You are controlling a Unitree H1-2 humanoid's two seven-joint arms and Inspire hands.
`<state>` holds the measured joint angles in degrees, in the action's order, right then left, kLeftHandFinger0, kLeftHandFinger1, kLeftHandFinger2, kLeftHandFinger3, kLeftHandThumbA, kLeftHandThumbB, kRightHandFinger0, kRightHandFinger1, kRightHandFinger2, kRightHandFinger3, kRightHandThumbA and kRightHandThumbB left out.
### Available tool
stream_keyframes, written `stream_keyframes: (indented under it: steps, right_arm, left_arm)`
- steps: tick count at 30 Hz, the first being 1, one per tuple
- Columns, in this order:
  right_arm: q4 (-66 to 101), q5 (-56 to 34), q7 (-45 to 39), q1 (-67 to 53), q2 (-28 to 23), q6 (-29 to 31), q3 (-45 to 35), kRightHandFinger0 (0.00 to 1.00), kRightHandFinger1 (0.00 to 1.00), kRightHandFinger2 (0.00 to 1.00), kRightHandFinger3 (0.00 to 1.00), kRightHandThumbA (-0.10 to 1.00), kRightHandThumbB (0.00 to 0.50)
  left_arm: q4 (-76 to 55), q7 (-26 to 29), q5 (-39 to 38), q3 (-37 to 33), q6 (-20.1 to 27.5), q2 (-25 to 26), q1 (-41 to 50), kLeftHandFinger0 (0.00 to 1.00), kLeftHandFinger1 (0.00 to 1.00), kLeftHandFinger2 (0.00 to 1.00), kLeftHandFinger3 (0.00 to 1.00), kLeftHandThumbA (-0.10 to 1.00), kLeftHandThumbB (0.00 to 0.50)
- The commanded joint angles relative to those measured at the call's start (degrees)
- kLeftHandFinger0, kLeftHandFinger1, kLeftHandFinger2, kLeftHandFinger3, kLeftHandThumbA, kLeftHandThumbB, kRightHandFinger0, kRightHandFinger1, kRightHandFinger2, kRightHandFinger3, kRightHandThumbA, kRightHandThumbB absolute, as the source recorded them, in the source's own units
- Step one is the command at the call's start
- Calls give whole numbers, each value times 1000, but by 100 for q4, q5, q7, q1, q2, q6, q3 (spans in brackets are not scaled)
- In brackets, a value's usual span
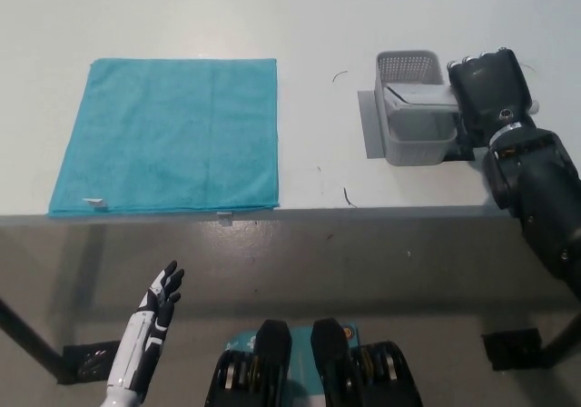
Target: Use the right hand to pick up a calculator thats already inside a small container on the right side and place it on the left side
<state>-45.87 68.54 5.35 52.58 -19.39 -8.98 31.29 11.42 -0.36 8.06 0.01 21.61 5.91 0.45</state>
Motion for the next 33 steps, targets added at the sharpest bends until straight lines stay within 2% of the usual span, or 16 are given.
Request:
stream_keyframes:
  steps: [1, 3, 6, 7, 8, 10, 11, 14, 15, 17, 20, 22, 25, 28, 29, 33]
  right_arm:
    - [-322, -515, 3284, 500, 30, 1591, -220, 0, 156, 494, 222, -100, 105]
    - [-329, -581, 3313, 494, 26, 1648, -278, 0, 159, 502, 206, -100, 100]
    - [-276, -742, 3472, 487, 11, 1937, -408, 0, 137, 495, 170, -100, 165]
    - [-213, -711, 3534, 494, -13, 1876, -430, 0, 124, 502, 146, -100, 150]
    - [-142, -711, 3499, 505, -39, 1888, -444, 0, 144, 548, 166, -100, 173]
    - [133, -653, 3443, 522, -120, 1787, -474, 0, 93, 487, 128, -100, 255]
    - [191, -680, 3373, 533, -126, 1786, -503, 0, 79, 472, 102, -100, 260]
    - [559, -664, 3213, 645, -215, 1731, -588, 0, 55, 457, 16, -100, 261]
    - [676, -719, 3146, 661, -222, 1769, -643, 0, 55, 461, 37, -100, 249]
    - [860, -664, 3134, 776, -235, 1726, -668, 0, 44, 439, 140, -100, 284]
    - [1173, -631, 2962, 927, -192, 1645, -733, 0, 5, 388, 29, -100, 277]
    - [1112, -579, 3234, 1100, -99, 1748, -743, 0, 7, 423, 8, -100, 283]
    - [1093, -662, 3146, 1286, 4, 1963, -732, 0, 78, 521, 107, -100, 280]
    - [1072, -636, 3062, 1479, 157, 2016, -650, 0, 61, 518, 45, -100, 294]
    - [1055, -622, 3062, 1512, 178, 2019, -627, 0, 129, 619, 93, -100, 271]
    - [933, -601, 2934, 1720, 460, 1956, -528, 0, 85, 591, 89, -100, 273]
  left_arm:
    - [-148, 64, 9, 11, 247, 58, -115, 1000, 1000, 1000, 1000, 1000, 0]
    - [-144, 86, 51, 9, 268, 60, -115, 1000, 1000, 1000, 1000, 1000, 0]
    - [-130, 88, 26, 13, 295, 48, -110, 1000, 1000, 1000, 1000, 1000, 0]
    - [-142, 84, 24, 12, 266, 45, -105, 1000, 1000, 1000, 1000, 1000, 0]
    - [-145, 86, 30, 13, 262, 47, -100, 1000, 1000, 1000, 1000, 1000, 0]
    - [-123, 73, -12, 15, 289, 44, -102, 1000, 1000, 1000, 1000, 1000, 0]
    - [-118, 74, -21, 17, 292, 38, -99, 1000, 1000, 1000, 1000, 1000, 0]
    - [-141, 89, -5, 19, 243, 21, -84, 1000, 1000, 1000, 1000, 1000, 4]
    - [-165, 94, 13, 19, 222, 22, -79, 1000, 1000, 1000, 1000, 1000, 2]
    - [-144, 99, -7, 33, 230, 23, -89, 1000, 1000, 1000, 1000, 1000, 0]
    - [-122, 142, 57, 42, 278, 34, -83, 1000, 1000, 1000, 1000, 1000, 0]
    - [-86, 134, 25, 45, 318, 32, -86, 1000, 1000, 1000, 1000, 1000, 0]
    - [-33, 119, -67, 53, 384, 8, -77, 1000, 1000, 1000, 1000, 1000, 0]
    - [-58, 132, -42, 52, 350, -8, -52, 1000, 1000, 1000, 1000, 1000, 0]
    - [-67, 138, -28, 53, 341, -10, -50, 1000, 1000, 1000, 1000, 1000, 0]
    - [-65, 163, 40, 54, 370, 3, -27, 1000, 1000, 1000, 1000, 1000, 0]
